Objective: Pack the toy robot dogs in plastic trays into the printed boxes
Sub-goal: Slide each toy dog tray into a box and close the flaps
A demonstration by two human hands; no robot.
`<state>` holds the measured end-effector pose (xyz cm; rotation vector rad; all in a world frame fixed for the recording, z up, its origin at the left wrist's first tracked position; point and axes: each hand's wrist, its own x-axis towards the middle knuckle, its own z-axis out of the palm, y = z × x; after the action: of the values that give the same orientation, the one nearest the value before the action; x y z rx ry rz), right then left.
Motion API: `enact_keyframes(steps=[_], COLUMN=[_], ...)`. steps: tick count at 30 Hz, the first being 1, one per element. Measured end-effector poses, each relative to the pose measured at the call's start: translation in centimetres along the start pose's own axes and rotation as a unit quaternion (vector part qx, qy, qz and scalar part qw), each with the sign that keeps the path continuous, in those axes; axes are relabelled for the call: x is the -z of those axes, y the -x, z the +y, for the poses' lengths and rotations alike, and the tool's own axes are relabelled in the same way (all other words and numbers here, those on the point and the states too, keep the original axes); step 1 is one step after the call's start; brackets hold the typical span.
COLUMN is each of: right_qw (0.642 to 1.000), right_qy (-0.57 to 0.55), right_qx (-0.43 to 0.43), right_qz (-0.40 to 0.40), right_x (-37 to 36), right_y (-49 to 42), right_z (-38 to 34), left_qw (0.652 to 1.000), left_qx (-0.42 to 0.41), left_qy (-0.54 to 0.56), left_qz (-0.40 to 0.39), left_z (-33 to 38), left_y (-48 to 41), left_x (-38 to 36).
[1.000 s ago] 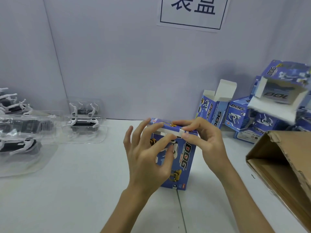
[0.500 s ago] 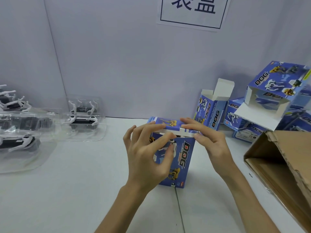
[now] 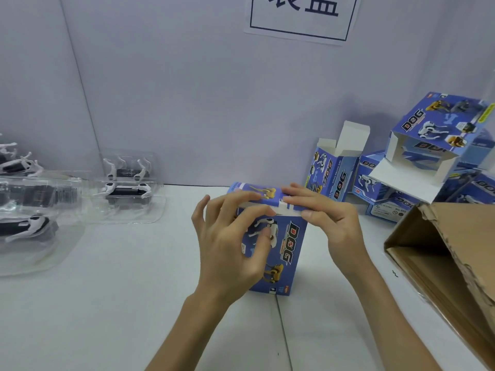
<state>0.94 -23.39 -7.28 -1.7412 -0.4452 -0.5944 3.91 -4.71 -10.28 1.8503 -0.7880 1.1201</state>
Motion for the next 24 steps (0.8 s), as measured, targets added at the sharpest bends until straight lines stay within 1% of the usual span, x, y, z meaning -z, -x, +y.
enact_keyframes(steps=[3, 5, 6, 7, 8, 10, 11, 13, 15, 17, 19, 21, 24], right_qw=[1.000, 0.992, 0.981, 0.971, 0.966, 0.971, 0.974, 0.977, 0.975, 0.968, 0.950, 0.929, 0.916], right_qy=[0.017, 0.116, 0.178, 0.221, 0.239, 0.216, 0.202, 0.191, 0.212, 0.249, 0.312, 0.371, 0.400], right_qx=[-0.006, 0.023, 0.050, 0.078, 0.096, 0.097, 0.096, 0.087, 0.064, 0.038, 0.021, 0.011, 0.032], right_qz=[0.014, 0.048, 0.056, 0.043, 0.015, -0.035, -0.041, -0.034, -0.017, 0.011, 0.019, 0.000, -0.032], right_x=[0.0, -0.5, -1.0, -1.6, -2.3, -3.2, -3.4, -3.5, -3.5, -3.4, -3.6, -3.9, -4.6], right_y=[-0.1, -0.7, -1.2, -1.5, -1.7, -1.7, -1.6, -1.4, -1.5, -2.1, -3.0, -3.9, -4.5], right_z=[-0.3, -0.9, -1.2, -1.6, -1.8, -2.1, -2.1, -2.2, -2.6, -3.3, -4.1, -4.7, -5.0], left_qw=[1.000, 1.000, 1.000, 0.999, 0.998, 0.996, 0.994, 0.989, 0.987, 0.982, 0.973, 0.963, 0.953], left_qx=[-0.010, -0.012, -0.013, -0.012, -0.011, -0.008, 0.000, 0.020, 0.032, 0.077, 0.161, 0.232, 0.288], left_qy=[0.005, 0.013, 0.022, 0.036, 0.052, 0.082, 0.100, 0.130, 0.136, 0.129, 0.111, 0.104, 0.097], left_qz=[0.007, 0.012, 0.014, 0.017, 0.022, 0.037, 0.048, 0.069, 0.085, 0.112, 0.126, 0.094, 0.016], left_z=[-0.1, -0.1, -0.1, -0.2, -0.4, -0.7, -0.8, -0.6, 0.3, 1.0, 1.6, 1.9, 2.4], left_y=[0.1, 0.0, -0.1, -0.2, -0.3, -0.3, -0.2, 0.1, 0.5, 1.1, 1.5, 2.0, 2.9], left_x=[0.0, 0.0, 0.0, 0.0, 0.1, 0.4, 0.4, 0.1, -0.6, -1.4, -1.8, -2.3, -3.5])
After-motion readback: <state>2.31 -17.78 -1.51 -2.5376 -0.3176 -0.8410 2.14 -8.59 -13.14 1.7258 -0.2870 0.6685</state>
